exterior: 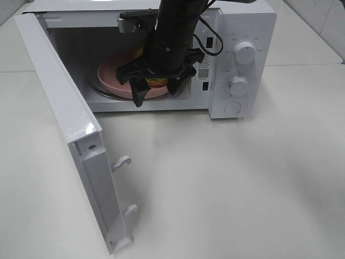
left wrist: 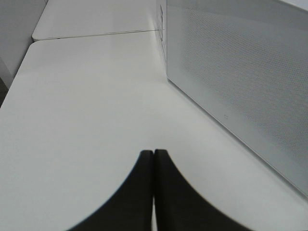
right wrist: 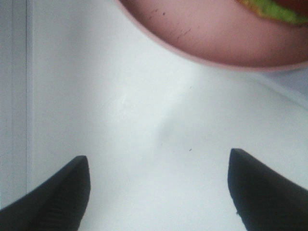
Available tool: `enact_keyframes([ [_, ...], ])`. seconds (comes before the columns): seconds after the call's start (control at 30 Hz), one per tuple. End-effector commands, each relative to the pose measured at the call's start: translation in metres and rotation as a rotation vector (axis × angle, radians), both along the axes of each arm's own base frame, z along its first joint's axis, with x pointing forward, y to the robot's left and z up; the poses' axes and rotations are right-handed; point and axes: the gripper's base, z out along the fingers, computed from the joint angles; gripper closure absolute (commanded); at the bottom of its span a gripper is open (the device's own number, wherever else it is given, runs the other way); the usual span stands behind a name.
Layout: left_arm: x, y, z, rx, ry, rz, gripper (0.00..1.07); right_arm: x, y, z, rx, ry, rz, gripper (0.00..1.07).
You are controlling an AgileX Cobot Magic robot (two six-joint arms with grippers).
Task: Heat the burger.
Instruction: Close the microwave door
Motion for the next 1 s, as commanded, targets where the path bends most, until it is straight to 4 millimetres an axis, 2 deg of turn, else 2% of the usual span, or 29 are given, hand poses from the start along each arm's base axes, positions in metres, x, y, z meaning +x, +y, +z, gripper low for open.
enact_keyframes([
  [0.03, -0.003, 0.000, 0.000, -0.003, -0.023, 0.000, 1.07, -0.005, 0.001, 0.005, 0.006, 0.040, -0.010, 0.31],
  [0.37, -0.003, 0.000, 0.000, -0.003, -0.023, 0.000, 1.07, -0.017, -0.007, 0.005, -0.066, 0.170, -0.021, 0.31],
  [0.67, -0.003, 0.000, 0.000, -0.003, -0.023, 0.000, 1.07, -0.030, -0.017, 0.023, -0.085, 0.183, -0.017, 0.34],
  [0.93, -0.003, 0.000, 0.000, -0.003, -0.023, 0.000, 1.07, -0.050, -0.045, 0.023, -0.210, 0.173, -0.021, 0.34],
  [1.0, -0.003, 0.000, 0.000, -0.003, -0.023, 0.000, 1.07, -0.054, -0.058, 0.023, -0.218, 0.194, -0.042, 0.34],
])
